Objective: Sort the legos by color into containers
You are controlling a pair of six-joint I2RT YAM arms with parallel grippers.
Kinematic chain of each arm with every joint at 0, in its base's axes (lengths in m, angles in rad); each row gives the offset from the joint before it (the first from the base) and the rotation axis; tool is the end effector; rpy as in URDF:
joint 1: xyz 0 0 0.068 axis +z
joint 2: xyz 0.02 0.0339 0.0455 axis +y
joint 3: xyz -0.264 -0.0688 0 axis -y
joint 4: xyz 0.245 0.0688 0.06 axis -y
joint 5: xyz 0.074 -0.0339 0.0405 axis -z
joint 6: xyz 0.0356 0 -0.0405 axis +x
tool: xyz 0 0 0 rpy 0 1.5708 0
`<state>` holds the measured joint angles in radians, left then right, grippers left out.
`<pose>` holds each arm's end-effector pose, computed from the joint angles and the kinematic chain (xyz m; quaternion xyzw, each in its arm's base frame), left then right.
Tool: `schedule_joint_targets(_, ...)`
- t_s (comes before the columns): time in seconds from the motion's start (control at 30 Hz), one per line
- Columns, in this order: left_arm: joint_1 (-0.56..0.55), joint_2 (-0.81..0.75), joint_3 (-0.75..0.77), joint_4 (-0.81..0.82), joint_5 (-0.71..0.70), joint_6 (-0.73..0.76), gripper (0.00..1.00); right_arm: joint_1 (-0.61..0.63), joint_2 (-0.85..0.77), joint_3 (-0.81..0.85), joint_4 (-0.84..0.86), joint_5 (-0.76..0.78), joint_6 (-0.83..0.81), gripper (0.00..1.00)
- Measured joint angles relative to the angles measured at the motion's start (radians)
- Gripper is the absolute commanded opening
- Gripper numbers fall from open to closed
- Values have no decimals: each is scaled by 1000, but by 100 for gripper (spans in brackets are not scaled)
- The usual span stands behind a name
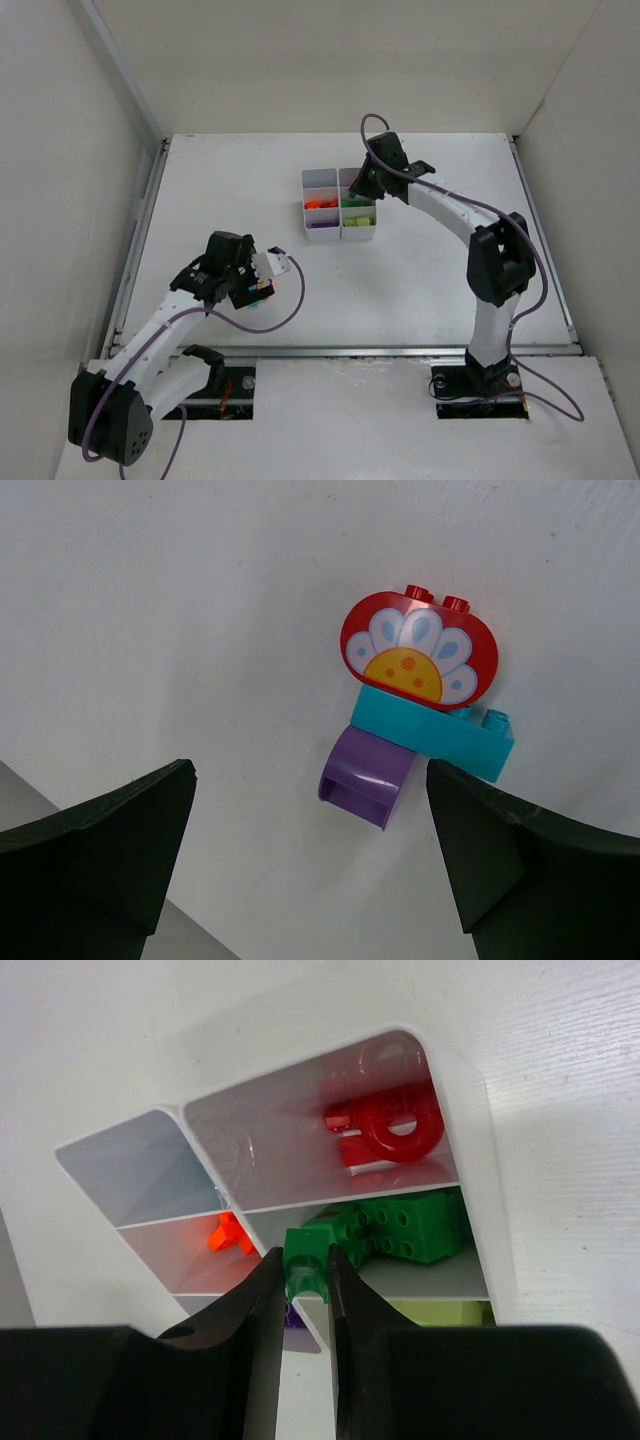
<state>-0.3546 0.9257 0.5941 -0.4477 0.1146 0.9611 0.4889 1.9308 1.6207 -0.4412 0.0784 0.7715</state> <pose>0.1770 -0.0699 0.2246 0.5807 0.7155 0.0645 0.3831 0.3939 0.2064 0.2682 0.1445 0.9052 0.2055 0.3428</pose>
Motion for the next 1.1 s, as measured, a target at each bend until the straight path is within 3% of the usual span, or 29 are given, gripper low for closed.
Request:
schedule_joint_targets(0.1,0,2,-24,35,-22,3,99,-5,0,0,8,-2,20,1)
schedule_joint_targets(0.2,0,3,-53,53,-36,15,97,-5,0,0,10,-10,38,10)
schedule_joint_targets(0.57,0,23,-98,85,-39,47,96,-8,6,-1,27,-26,54,11)
schedule_joint_targets(0.7,0,23,-99,93,-35,47,84,-10,5,-23,34,-26,56,11)
schedule_joint_targets(0.8,0,23,-100,102,-24,43,69,-11,0,-73,37,-25,63,11)
schedule_joint_targets(1.03,0,23,-111,116,2,39,53,-18,-8,-120,61,-6,93,11)
schedule_joint_targets(1.1,0,23,-116,116,6,39,49,-18,-8,-120,61,-5,96,19)
